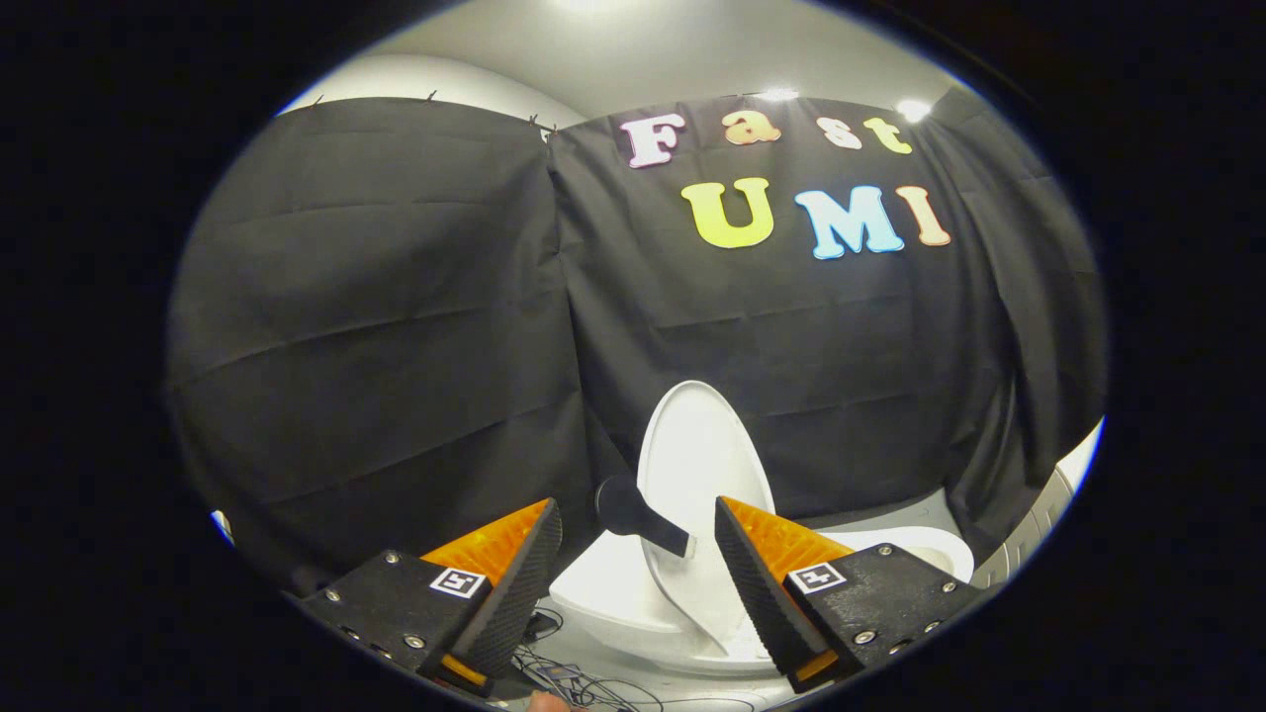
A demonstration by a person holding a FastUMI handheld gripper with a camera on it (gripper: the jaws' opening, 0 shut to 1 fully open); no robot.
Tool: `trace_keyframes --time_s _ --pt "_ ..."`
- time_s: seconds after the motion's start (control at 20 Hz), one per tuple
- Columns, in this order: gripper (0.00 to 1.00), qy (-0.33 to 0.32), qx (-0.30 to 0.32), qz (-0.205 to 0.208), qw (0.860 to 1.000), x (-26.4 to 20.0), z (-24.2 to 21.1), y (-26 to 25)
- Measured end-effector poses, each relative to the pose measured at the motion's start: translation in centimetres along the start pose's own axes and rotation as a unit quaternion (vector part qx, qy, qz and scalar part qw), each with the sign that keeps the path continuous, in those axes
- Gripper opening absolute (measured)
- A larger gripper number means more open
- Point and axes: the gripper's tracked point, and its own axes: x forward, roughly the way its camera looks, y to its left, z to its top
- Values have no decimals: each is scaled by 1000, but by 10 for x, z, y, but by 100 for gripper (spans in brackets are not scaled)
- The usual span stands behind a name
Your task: Open the toilet lid.
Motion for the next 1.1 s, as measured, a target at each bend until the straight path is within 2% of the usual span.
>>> trace_keyframes --time_s 0.35,0.55,0.95,1.1 --pt "95 -84 2 -7 996 -55 69 -71" --pt "95 -127 -50 -36 990 -85 101 -136" --pt "95 -181 -34 -62 981 -148 129 -255" --pt "95 -175 -39 -103 978 -169 131 -308"
